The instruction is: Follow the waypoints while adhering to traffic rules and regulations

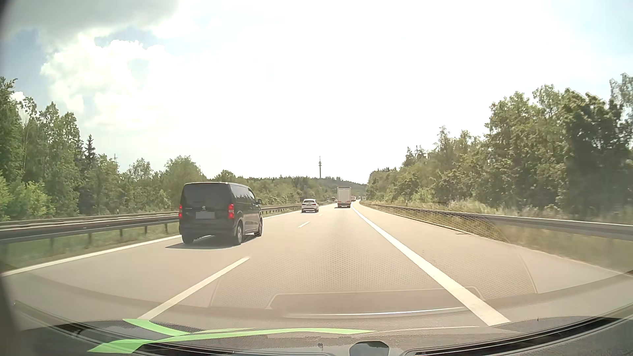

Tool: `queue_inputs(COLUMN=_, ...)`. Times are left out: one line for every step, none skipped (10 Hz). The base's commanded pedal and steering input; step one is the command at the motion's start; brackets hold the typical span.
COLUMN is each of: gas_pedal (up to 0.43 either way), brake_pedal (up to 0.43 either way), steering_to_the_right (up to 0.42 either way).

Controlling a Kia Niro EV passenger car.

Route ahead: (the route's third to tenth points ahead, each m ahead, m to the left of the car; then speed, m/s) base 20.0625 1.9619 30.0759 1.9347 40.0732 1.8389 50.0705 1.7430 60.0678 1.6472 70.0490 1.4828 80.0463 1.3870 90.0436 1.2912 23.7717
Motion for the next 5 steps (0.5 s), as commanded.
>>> queue_inputs(gas_pedal=0.248, brake_pedal=0.000, steering_to_the_right=-0.003)
queue_inputs(gas_pedal=0.248, brake_pedal=0.000, steering_to_the_right=-0.003)
queue_inputs(gas_pedal=0.248, brake_pedal=0.000, steering_to_the_right=-0.003)
queue_inputs(gas_pedal=0.248, brake_pedal=0.000, steering_to_the_right=-0.003)
queue_inputs(gas_pedal=0.248, brake_pedal=0.000, steering_to_the_right=-0.003)
